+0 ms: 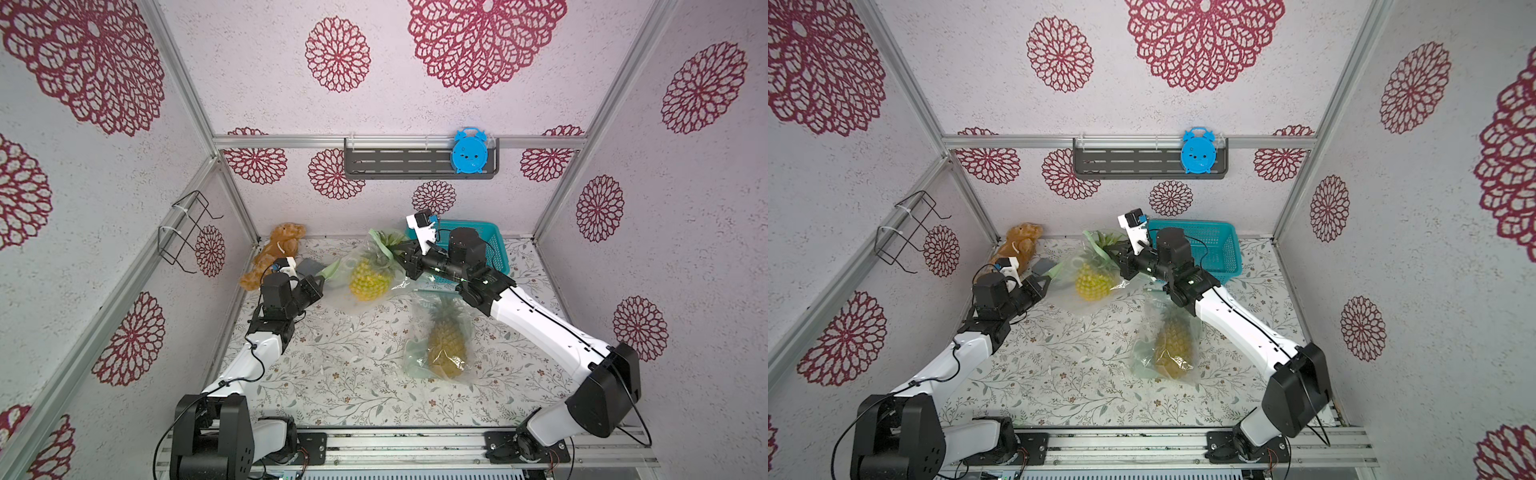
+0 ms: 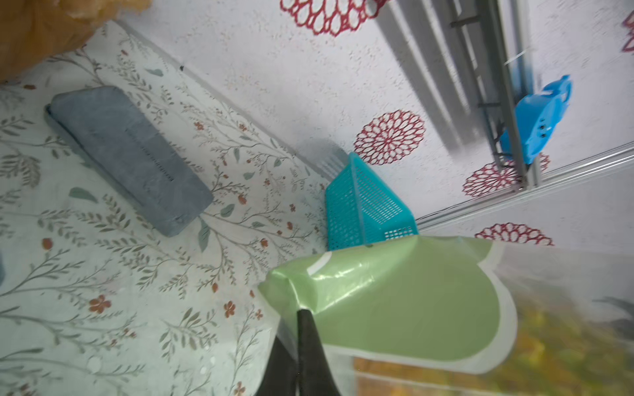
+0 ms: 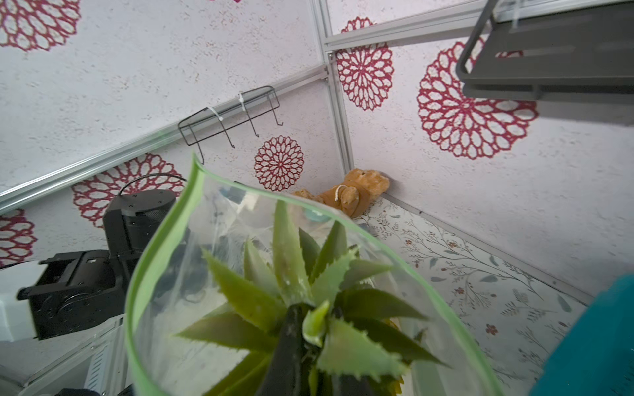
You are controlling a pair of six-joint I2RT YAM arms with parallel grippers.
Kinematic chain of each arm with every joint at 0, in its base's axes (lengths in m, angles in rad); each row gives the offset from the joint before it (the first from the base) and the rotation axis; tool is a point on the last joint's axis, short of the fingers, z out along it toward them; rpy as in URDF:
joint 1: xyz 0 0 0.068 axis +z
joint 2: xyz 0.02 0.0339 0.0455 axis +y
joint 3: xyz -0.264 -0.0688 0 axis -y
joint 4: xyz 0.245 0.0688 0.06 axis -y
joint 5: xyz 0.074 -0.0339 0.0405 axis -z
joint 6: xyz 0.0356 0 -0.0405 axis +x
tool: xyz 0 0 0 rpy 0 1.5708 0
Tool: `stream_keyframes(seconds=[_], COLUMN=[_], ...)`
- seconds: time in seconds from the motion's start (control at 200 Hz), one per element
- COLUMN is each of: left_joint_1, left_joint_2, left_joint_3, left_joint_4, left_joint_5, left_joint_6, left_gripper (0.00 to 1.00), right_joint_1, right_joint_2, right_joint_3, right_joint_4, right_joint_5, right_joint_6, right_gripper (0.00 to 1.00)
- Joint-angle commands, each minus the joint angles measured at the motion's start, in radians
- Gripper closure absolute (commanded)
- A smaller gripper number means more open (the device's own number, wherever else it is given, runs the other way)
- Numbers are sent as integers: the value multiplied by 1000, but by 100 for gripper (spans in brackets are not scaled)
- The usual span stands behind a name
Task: Open the zip-top bag and take out the pineapple
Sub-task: Pick up the pineapple from the zipper food storage bag.
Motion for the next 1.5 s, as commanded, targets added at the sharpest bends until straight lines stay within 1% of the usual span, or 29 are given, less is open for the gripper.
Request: stream_keyframes(seconds=[0.0,0.185,0.28,0.515,0.625,0.705,0.83,0.911,1.021,1.281,1.496], left_joint_1=[14,56,61,64,64,66,64,61,34,-49,-78], left_joint_2=[4,43,65,99,105,106,107,116,131,162,212], left_joint_3=[-45,-86,-80,-45,-26,-8,45,88,158,252,280], left_joint_4=[-59,-17,-24,-93,-135,-174,-262,-311,-393,-488,-528], left_joint_5=[-66,-44,-45,-101,-126,-166,-204,-205,-238,-292,-334], left_joint_6=[77,63,70,112,135,161,196,222,262,336,365], left_gripper=[100,100,100,100,100,100,100,100,100,100,100], right_joint_1=[-24,-48,-59,-71,-79,-83,-90,-90,-90,-86,-71], right_joint_2=[-152,-240,-271,-311,-310,-308,-289,-263,-225,-125,-81], right_joint_3=[21,-38,-59,-71,-55,-36,3,37,70,128,185], right_joint_4=[215,258,294,363,368,360,333,305,297,286,282], right_joint_5=[81,111,91,4,-27,-55,-112,-149,-202,-240,-269], right_joint_6=[-30,-23,-9,18,23,23,22,19,27,32,26], right_gripper=[100,100,100,100,100,100,100,100,100,100,100])
